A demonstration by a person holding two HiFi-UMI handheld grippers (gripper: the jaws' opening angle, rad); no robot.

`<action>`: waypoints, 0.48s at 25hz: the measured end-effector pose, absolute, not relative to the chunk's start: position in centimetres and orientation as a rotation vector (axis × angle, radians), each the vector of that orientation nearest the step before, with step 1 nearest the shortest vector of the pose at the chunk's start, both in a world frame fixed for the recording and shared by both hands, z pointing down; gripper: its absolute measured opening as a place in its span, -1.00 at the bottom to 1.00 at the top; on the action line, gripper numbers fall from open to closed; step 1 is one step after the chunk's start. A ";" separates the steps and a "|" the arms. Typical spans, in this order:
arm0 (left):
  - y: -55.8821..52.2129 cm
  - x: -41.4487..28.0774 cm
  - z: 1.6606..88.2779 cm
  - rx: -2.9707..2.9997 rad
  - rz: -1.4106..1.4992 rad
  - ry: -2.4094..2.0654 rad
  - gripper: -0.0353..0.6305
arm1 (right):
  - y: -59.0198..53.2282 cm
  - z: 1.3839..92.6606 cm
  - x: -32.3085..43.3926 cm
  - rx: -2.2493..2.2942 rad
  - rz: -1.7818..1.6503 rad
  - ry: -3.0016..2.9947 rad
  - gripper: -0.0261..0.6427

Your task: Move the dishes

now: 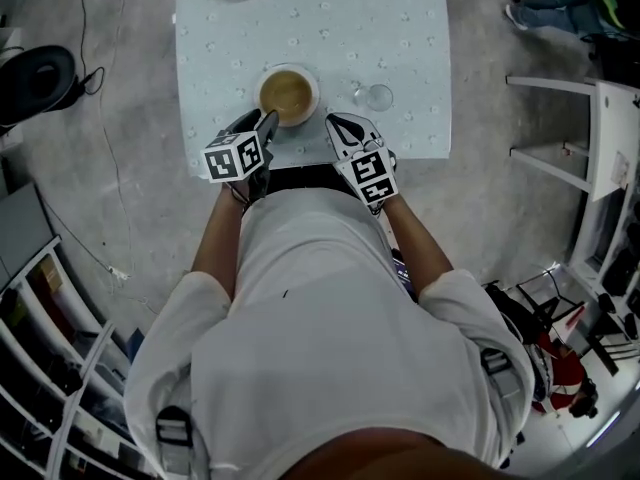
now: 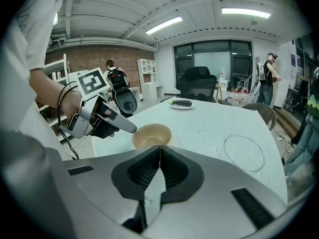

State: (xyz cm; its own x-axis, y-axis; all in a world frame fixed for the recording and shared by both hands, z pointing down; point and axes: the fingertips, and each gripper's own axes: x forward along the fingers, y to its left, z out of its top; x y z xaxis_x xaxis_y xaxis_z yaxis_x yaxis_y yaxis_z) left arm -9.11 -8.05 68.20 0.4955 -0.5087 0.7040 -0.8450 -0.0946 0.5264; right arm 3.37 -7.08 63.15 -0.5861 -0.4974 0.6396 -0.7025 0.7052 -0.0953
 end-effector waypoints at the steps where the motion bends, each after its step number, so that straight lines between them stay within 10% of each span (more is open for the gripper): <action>1: -8.3 -9.3 68.4 1.743 0.422 -1.142 -0.37 | -7.2 63.2 3.3 0.922 0.463 -2.316 -0.92; 12: -10.4 -9.1 70.6 1.700 0.492 -1.009 -0.38 | -8.9 63.3 4.0 1.025 0.513 -2.266 -0.92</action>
